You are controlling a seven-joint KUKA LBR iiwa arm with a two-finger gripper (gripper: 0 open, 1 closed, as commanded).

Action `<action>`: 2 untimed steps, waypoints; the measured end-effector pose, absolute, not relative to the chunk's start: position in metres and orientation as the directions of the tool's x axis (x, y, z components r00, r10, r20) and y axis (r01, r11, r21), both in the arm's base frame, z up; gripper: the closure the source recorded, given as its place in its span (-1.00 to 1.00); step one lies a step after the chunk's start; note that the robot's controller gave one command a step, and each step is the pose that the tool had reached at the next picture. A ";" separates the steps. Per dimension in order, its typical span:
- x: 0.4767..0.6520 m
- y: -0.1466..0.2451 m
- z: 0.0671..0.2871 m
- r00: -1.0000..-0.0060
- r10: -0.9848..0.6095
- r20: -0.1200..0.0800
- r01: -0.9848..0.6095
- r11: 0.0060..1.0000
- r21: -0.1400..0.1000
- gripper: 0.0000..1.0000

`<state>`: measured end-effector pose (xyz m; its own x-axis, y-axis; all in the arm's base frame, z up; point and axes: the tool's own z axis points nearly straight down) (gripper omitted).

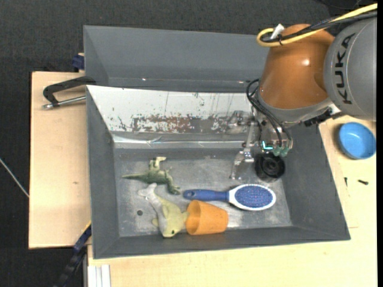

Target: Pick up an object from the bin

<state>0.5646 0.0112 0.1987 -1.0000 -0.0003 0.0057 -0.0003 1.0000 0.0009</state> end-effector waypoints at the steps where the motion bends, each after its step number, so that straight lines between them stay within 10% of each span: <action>1: 0.498 -0.001 0.074 -0.986 -0.169 0.003 -0.169 0.986 0.001 -1.00; 2: 0.501 0.000 0.077 -0.986 -0.168 -0.003 -0.168 0.986 0.001 1.00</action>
Offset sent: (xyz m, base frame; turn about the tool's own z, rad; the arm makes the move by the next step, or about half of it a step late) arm -0.0651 -0.0125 -0.1226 -0.1699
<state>0.5006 -0.0004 0.0768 -0.9858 -0.1678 -0.0032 -0.1678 0.9858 0.0007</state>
